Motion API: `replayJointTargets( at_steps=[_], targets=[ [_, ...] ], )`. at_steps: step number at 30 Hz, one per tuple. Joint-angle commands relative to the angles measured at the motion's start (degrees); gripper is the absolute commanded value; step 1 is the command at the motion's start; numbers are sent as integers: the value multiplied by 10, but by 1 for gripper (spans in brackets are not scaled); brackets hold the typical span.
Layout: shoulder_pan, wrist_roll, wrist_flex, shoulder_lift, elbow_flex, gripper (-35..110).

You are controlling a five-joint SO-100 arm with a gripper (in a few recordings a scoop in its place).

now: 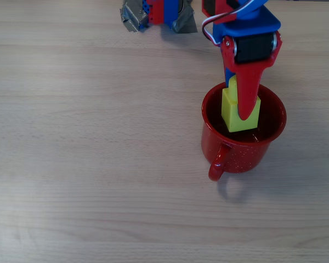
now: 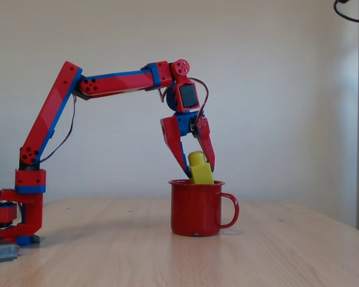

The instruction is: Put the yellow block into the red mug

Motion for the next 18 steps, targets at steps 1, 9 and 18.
replayJointTargets(
  at_steps=[1,9,18],
  targets=[
    [-4,21,12,29,-39,18],
    [-3,28,24,29,-39,36],
    [-2,28,26,30,-39,43]
  ],
)
